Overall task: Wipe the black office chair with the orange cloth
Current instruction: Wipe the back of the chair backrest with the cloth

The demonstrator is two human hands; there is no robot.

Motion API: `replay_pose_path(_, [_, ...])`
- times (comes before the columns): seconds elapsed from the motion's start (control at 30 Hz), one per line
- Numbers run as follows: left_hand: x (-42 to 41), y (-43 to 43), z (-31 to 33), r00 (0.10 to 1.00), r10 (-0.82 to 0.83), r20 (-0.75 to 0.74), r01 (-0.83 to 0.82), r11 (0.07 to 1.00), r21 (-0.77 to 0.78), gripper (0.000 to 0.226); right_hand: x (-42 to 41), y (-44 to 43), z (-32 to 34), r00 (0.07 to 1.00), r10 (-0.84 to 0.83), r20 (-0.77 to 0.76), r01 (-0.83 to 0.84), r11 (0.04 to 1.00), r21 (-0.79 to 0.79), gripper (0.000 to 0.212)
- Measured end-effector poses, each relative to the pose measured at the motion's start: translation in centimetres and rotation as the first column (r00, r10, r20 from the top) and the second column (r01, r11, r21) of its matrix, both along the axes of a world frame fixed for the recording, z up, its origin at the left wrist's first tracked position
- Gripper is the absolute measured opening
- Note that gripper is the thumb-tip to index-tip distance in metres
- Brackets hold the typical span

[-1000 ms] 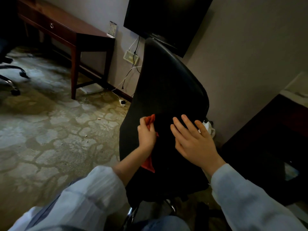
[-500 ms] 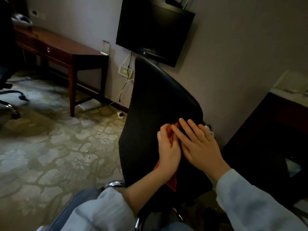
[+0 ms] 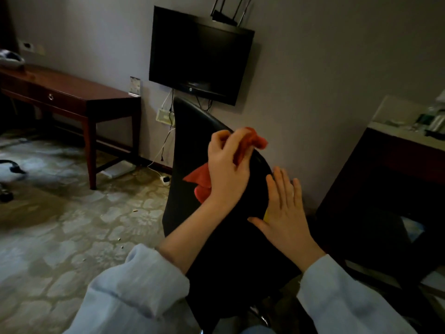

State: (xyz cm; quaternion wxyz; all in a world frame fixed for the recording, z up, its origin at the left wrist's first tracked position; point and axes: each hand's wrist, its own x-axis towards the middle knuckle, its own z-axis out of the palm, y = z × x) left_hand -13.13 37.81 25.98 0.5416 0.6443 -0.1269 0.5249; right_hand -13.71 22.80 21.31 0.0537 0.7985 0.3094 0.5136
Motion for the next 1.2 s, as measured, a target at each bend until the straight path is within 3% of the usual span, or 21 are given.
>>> replay_pose_path(0.13, [-1.5,-0.8,-2.6,0.997,0.037,0.066,-0.053,0.962,0.266,0.030,-0.9,0.4,-0.5,1.000,0.003,-0.010,-0.002,0.994,0.105,0.082])
replay_pose_path(0.23, [-2.0,-0.8,-5.1,0.983,0.023,0.181,-0.105,0.883,0.457,0.027,-1.2,0.3,-2.8,0.998,-0.029,-0.064,0.041,0.980,0.194,0.077])
replay_pose_path(0.33, [-0.8,-0.8,-9.4,0.957,-0.043,0.286,-0.170,0.716,0.677,0.027,-1.3,-0.2,-6.1,0.975,0.037,-0.221,0.044,0.935,0.351,0.105])
replay_pose_path(0.43, [0.7,0.1,-14.1,0.965,-0.095,0.245,-0.117,0.680,0.724,0.031,-1.8,-0.1,-8.2,0.962,-0.027,-0.271,0.119,0.936,0.332,0.123])
replay_pose_path(0.5, [1.0,0.6,-16.8,0.989,-0.128,0.077,0.043,0.735,0.676,0.033,-2.2,0.0,-8.7,0.969,-0.140,-0.203,0.181,0.962,0.205,0.125])
replay_pose_path(0.57, [0.9,0.6,-18.7,0.972,-0.161,-0.171,0.229,0.812,0.537,0.036,-2.7,0.5,-8.6,0.959,-0.246,-0.137,0.255,0.966,0.047,0.121])
replay_pose_path(0.6, [0.9,0.2,-19.0,0.959,-0.176,-0.221,0.257,0.869,0.424,0.038,-2.9,0.8,-8.5,0.955,-0.277,-0.110,0.276,0.961,-0.028,0.114])
replay_pose_path(0.7, [1.5,-1.4,-16.6,0.957,-0.181,-0.228,0.178,0.983,-0.038,0.053,-2.8,1.5,-8.0,0.951,-0.293,-0.096,0.274,0.945,-0.178,0.101])
replay_pose_path(0.8, [2.3,-2.1,-13.6,0.959,-0.185,-0.213,0.119,0.949,-0.291,0.056,-2.1,2.0,-7.3,0.946,-0.295,-0.132,0.265,0.942,-0.204,0.084])
replay_pose_path(0.87, [2.3,-2.4,-13.7,0.968,-0.159,-0.194,0.114,0.967,-0.227,0.047,-1.8,2.3,-7.2,0.954,-0.266,-0.140,0.236,0.951,-0.200,0.062])
replay_pose_path(0.93, [2.0,-2.3,-15.6,0.970,-0.158,-0.183,0.143,0.985,-0.091,0.037,-1.8,2.7,-7.3,0.955,-0.251,-0.159,0.218,0.955,-0.202,0.056])
replay_pose_path(1.03, [2.4,-0.9,-18.6,0.937,-0.223,-0.268,0.238,0.971,0.022,0.047,-1.7,3.8,-6.9,0.974,-0.186,-0.128,0.145,0.951,-0.272,0.043])
replay_pose_path(1.13, [2.6,-0.2,-19.6,0.890,-0.304,-0.341,0.297,0.952,-0.072,0.054,-0.7,5.0,-6.3,0.983,-0.143,-0.113,0.090,0.920,-0.380,0.025])
replay_pose_path(1.2, [2.7,-0.6,-19.3,0.899,-0.303,-0.316,0.270,0.952,-0.145,0.051,0.2,5.2,-6.1,0.974,-0.176,-0.141,0.105,0.908,-0.406,0.034])
